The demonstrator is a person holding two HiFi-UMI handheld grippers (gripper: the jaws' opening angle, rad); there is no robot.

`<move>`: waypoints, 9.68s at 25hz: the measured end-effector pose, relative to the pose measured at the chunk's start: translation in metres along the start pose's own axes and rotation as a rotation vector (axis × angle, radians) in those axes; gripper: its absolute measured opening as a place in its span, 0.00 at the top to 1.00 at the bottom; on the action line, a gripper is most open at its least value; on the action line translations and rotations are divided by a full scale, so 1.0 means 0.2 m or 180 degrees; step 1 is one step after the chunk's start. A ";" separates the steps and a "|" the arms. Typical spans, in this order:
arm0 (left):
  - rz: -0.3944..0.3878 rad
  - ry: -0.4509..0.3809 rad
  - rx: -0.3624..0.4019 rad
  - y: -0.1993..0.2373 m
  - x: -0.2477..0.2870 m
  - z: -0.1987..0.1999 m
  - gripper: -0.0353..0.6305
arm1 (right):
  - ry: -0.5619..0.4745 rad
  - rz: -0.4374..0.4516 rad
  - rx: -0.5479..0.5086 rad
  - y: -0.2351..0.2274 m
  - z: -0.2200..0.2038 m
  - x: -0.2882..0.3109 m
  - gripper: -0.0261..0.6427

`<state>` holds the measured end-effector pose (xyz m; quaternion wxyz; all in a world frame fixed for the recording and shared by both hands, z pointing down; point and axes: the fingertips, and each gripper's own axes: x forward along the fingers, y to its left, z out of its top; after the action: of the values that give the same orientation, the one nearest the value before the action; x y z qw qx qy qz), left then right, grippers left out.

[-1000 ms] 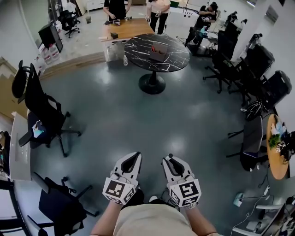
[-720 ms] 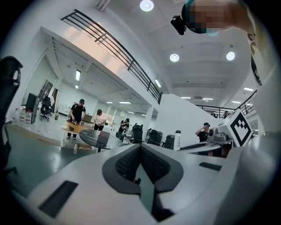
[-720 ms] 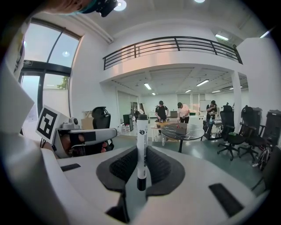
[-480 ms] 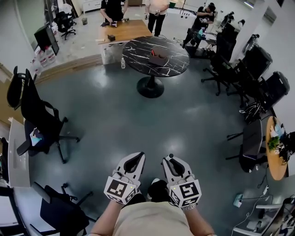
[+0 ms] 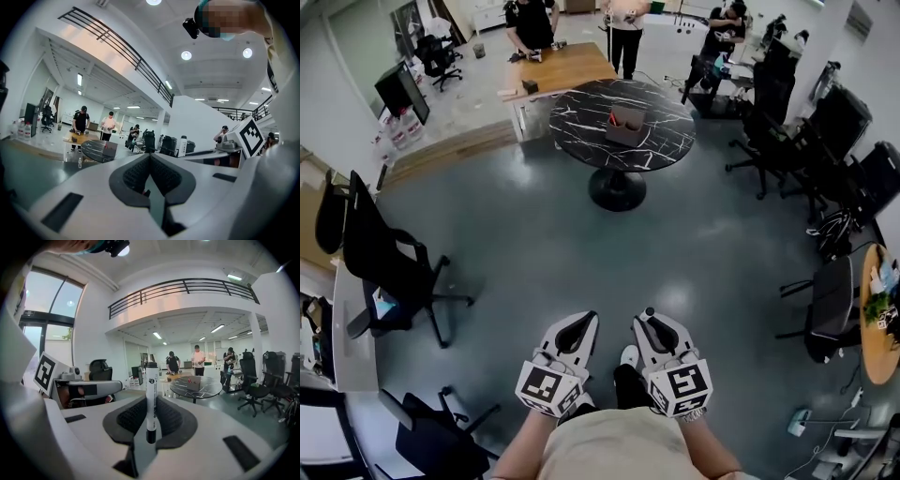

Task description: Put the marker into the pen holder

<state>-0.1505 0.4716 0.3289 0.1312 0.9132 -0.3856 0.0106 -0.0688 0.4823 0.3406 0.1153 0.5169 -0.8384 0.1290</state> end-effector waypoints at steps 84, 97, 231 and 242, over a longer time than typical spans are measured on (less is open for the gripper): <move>0.0580 -0.0068 -0.0207 1.72 3.06 0.67 0.94 | 0.0213 0.0616 -0.0102 -2.33 1.01 2.62 0.85; 0.0859 -0.0043 -0.0164 1.78 3.23 0.66 0.94 | 0.0160 0.0702 -0.0266 -2.56 1.07 2.85 0.85; -0.0062 -0.0080 -0.0039 1.76 3.24 0.79 0.94 | -0.0349 0.0549 -0.0193 -2.28 1.23 2.71 0.94; 0.0028 -0.0090 -0.0011 1.79 3.20 0.78 0.94 | -0.0374 0.0573 -0.0171 -2.25 1.24 2.74 0.94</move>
<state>0.0330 -0.2544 0.3385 0.1274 0.9114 -0.3914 -0.0023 0.0791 -0.2542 0.3298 0.0677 0.4429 -0.8899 0.0858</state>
